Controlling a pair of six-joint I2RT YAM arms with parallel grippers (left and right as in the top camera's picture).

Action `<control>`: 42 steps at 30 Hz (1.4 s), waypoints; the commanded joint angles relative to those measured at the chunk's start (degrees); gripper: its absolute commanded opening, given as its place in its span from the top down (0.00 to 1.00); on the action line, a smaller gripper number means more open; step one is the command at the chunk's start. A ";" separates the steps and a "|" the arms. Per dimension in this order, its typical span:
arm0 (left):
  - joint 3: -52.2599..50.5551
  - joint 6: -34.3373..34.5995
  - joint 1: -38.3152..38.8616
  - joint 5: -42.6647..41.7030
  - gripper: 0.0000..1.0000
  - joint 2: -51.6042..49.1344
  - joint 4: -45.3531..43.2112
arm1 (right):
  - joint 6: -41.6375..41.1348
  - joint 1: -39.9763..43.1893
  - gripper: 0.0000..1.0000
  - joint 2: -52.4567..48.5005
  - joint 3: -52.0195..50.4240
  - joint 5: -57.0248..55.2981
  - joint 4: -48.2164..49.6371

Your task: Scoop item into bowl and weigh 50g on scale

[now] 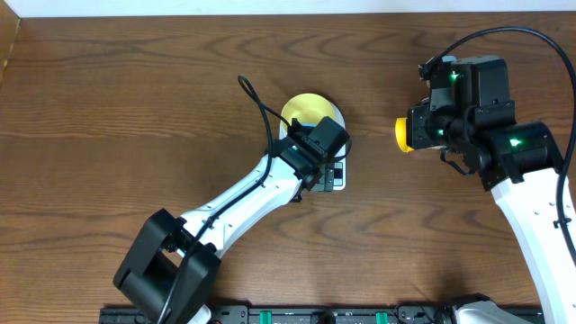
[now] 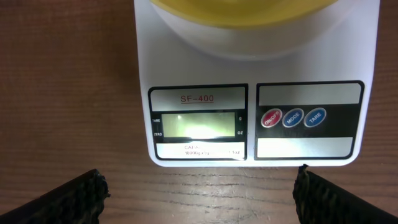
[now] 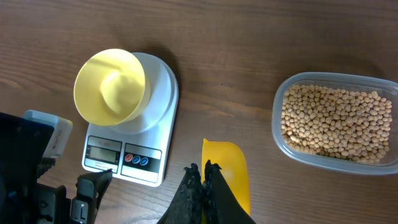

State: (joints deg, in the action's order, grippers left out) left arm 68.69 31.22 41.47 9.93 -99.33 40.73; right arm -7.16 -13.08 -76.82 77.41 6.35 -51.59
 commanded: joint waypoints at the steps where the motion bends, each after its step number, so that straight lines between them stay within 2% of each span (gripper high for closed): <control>1: -0.37 -1.03 0.13 3.30 0.02 -0.74 -0.37 | 0.13 0.39 0.99 -0.33 0.85 -0.42 0.00; 26: -1.73 -1.22 0.13 3.89 0.02 -7.26 -5.73 | 0.13 0.39 0.99 -0.33 0.85 -0.39 -0.13; 42: -1.73 -1.22 0.07 5.88 0.02 -7.41 -6.84 | 0.15 0.39 0.99 -0.35 0.85 -0.42 -0.33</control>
State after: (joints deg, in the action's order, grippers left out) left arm 67.40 31.00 41.47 13.52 -106.63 34.06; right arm -7.14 -13.08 -76.82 77.41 6.37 -51.83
